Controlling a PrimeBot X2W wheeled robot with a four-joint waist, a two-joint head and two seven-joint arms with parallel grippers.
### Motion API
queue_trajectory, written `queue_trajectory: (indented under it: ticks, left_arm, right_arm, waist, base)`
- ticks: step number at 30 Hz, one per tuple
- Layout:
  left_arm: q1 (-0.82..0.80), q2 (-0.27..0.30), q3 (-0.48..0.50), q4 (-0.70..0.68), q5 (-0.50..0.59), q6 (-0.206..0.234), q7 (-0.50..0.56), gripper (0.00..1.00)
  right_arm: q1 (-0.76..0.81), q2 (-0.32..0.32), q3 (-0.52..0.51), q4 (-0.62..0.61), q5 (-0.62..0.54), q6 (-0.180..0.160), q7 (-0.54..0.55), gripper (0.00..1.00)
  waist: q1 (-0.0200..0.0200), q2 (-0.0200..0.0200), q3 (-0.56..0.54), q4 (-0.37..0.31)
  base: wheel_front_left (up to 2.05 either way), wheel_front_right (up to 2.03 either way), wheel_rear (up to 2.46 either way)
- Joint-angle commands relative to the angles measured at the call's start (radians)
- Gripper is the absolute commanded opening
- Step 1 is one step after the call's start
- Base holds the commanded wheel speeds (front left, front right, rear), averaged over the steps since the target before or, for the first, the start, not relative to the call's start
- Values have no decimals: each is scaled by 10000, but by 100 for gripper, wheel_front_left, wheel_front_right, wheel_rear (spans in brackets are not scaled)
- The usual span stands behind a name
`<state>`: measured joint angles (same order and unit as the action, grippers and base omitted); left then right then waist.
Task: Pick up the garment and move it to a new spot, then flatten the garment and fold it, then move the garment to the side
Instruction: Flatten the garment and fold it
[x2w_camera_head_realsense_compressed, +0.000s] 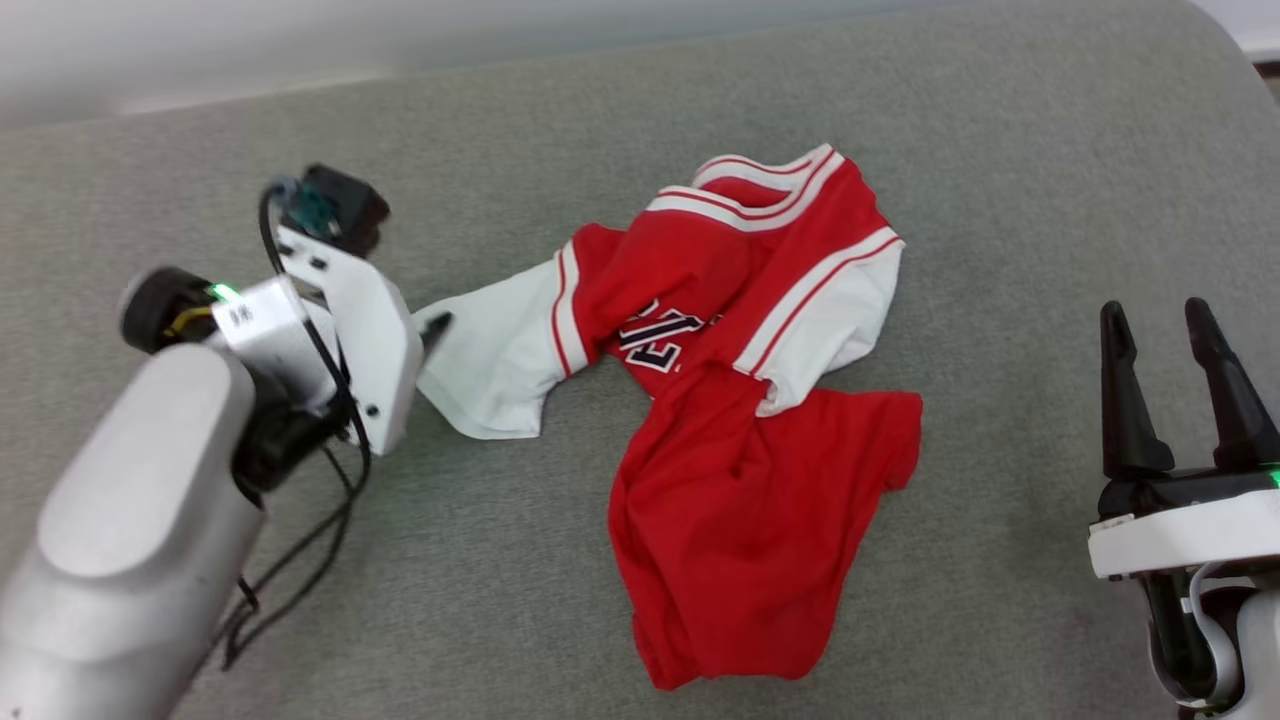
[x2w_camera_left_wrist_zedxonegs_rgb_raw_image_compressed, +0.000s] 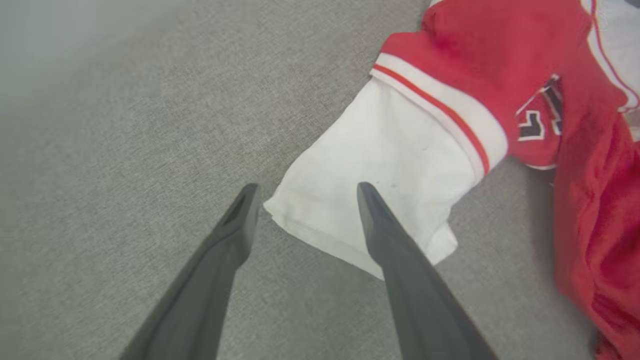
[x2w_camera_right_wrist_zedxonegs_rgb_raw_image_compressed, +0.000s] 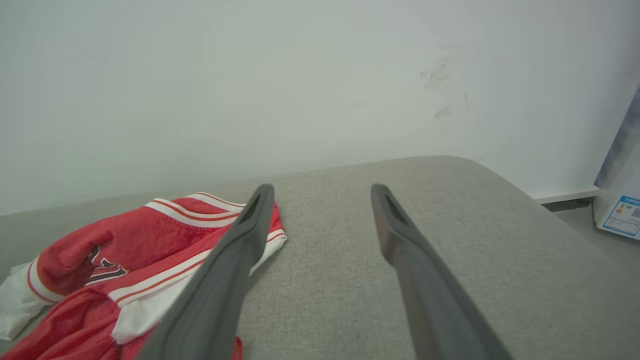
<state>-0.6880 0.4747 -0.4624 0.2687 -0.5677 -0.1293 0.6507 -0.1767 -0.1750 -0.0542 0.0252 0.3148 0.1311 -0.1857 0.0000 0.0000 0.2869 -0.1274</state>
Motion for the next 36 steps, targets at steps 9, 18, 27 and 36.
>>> queue_trajectory:
  ticks: [9, 18, 27, 36]
  left_arm:
    - [-891, 375, -645, 1531, 509, 4, 456, 100]
    - [-634, 306, -628, 2230, 186, 64, -511, 0]
    - [-382, 145, 380, 2258, 197, 944, -3509, 0]
    - [1235, 586, 1002, 1276, 278, 1933, -5037, 0]
  right_arm:
    - [-252, 159, 216, 445, -75, -7, -349, 100]
    - [-290, 43, 227, 666, -228, -7, -347, 100]
    - [-67, -90, 220, 668, -334, -7, -22, 100]
    - [268, 7, 4, 508, -587, -7, 510, 100]
  waist:
    - [0, 0, 725, -598]
    - [0, 0, 773, -440]
    - [0, 0, 216, 200]
    - [0, 0, -436, 890]
  base:
    - [0, 0, 0]
    - [0, 0, 0]
    - [0, 0, 0]
    - [0, 0, 0]
